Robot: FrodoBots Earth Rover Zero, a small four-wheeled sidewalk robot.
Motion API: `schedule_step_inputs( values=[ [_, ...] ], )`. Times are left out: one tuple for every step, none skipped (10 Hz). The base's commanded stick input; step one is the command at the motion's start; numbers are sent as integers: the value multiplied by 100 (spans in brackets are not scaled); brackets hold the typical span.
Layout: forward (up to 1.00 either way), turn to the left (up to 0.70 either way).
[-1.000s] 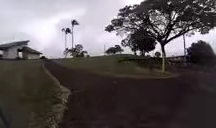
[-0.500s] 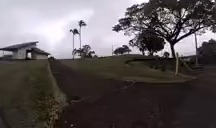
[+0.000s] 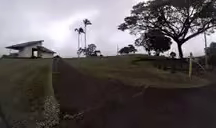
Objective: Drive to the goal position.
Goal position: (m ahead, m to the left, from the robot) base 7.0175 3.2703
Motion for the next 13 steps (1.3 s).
schedule_step_inputs(
  values=[
    [100,0],
    [100,0],
    [100,0],
    [100,0],
    [100,0],
    [100,0],
    [100,0],
    [100,0],
    [100,0],
    [100,0],
    [100,0],
    [58,0],
    [0,0]
  ],
)
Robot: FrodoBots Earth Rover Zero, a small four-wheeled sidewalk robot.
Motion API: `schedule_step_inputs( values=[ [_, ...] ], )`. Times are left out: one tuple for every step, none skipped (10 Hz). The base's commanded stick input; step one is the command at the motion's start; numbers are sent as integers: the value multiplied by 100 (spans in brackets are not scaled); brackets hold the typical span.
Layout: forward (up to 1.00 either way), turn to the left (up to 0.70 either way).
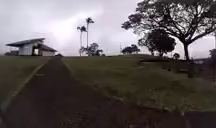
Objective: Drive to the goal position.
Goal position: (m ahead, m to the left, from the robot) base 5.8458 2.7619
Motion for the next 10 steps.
schedule_step_inputs(
  values=[
    [0,0],
    [0,0],
    [0,0],
    [0,0],
    [0,0],
    [0,9],
    [0,100],
    [0,100],
    [0,100],
    [0,100]
  ],
)
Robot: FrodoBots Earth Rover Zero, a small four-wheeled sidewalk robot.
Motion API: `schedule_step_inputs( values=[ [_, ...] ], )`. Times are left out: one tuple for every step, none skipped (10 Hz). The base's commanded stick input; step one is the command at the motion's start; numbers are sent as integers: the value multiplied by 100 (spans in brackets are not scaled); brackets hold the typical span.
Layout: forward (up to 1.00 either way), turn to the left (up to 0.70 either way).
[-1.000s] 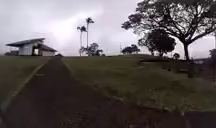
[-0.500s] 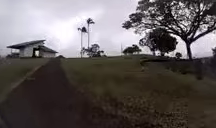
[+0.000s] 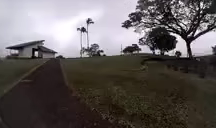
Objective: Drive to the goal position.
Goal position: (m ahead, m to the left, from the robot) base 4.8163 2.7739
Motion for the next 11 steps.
schedule_step_inputs(
  values=[
    [0,100],
    [0,100],
    [0,100],
    [0,100],
    [0,100],
    [0,100],
    [0,100],
    [0,100],
    [0,100],
    [0,100],
    [0,100]
  ],
)
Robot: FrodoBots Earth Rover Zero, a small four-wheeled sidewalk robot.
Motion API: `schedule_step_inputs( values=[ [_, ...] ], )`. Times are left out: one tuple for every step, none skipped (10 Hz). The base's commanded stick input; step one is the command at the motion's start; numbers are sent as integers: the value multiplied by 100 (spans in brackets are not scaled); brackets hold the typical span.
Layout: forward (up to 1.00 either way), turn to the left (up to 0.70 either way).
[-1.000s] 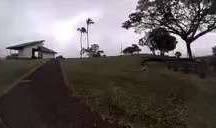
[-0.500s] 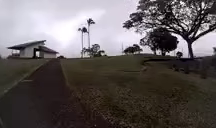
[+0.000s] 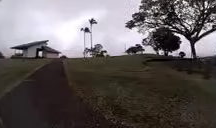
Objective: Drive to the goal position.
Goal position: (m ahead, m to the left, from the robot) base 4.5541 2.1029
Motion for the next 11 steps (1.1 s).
schedule_step_inputs(
  values=[
    [0,100],
    [0,100],
    [0,100],
    [0,100],
    [0,100],
    [0,100],
    [0,100],
    [0,100],
    [0,100],
    [0,100],
    [0,100]
  ],
)
